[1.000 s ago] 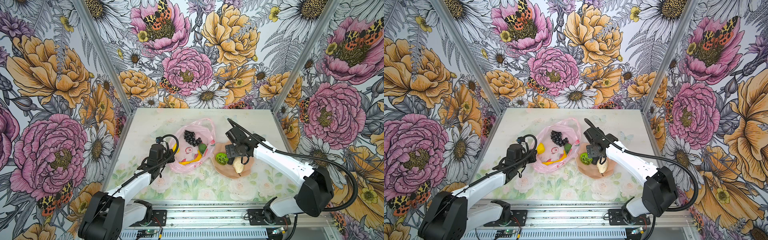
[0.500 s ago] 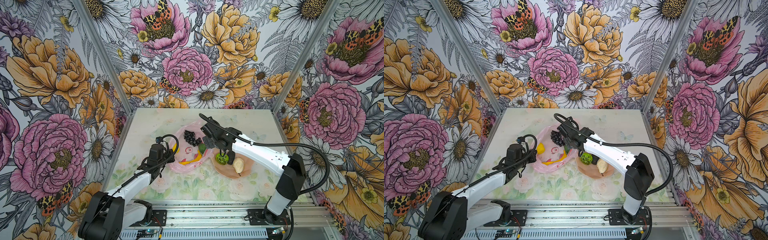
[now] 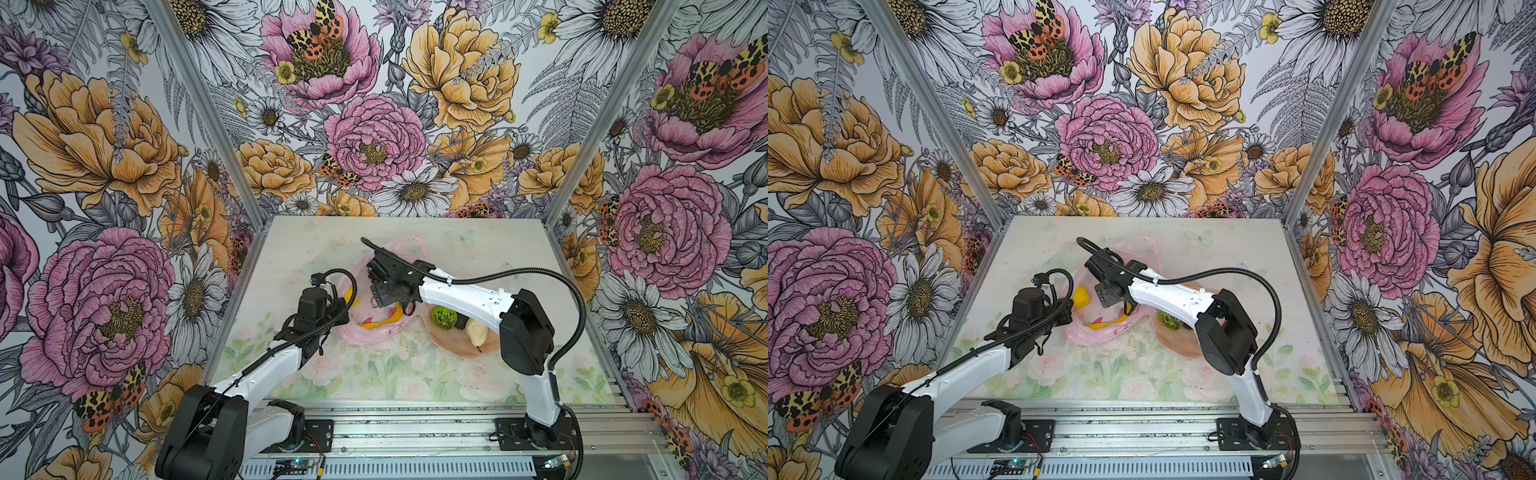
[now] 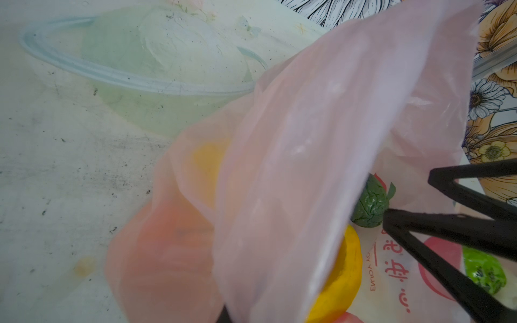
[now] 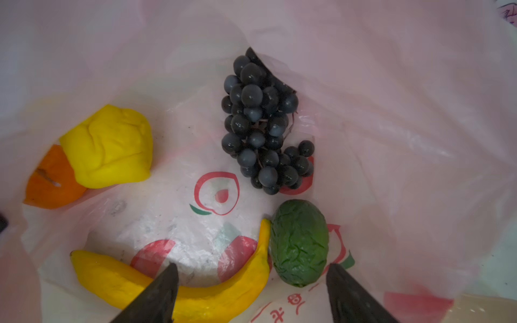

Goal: Take fruits out of the plastic bag
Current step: Pick up the fruit from the plastic bag.

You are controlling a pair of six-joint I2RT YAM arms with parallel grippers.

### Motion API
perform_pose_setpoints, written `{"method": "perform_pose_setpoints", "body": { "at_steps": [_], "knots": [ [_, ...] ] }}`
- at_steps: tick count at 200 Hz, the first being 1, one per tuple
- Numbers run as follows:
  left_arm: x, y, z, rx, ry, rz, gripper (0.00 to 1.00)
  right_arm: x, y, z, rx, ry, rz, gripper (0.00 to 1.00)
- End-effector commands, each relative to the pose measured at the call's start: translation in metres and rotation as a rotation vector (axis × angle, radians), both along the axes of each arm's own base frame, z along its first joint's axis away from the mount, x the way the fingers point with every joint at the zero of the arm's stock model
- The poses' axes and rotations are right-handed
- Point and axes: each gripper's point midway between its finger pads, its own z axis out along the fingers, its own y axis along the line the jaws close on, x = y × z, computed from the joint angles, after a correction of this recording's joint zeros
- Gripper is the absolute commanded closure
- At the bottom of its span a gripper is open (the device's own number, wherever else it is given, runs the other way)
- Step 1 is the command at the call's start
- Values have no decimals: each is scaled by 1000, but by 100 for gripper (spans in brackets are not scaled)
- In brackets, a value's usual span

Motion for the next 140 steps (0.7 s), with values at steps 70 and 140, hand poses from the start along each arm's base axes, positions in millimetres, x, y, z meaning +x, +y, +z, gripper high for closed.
{"method": "perform_pose_setpoints", "body": {
  "at_steps": [70, 140],
  "knots": [
    [0, 4, 1, 4, -12, 17, 100, 27, -17, -50, -23, 87, -68, 25],
    [0, 3, 0, 3, -9, 17, 100, 26, -18, -79, -56, 138, -59, 24]
  ]
}}
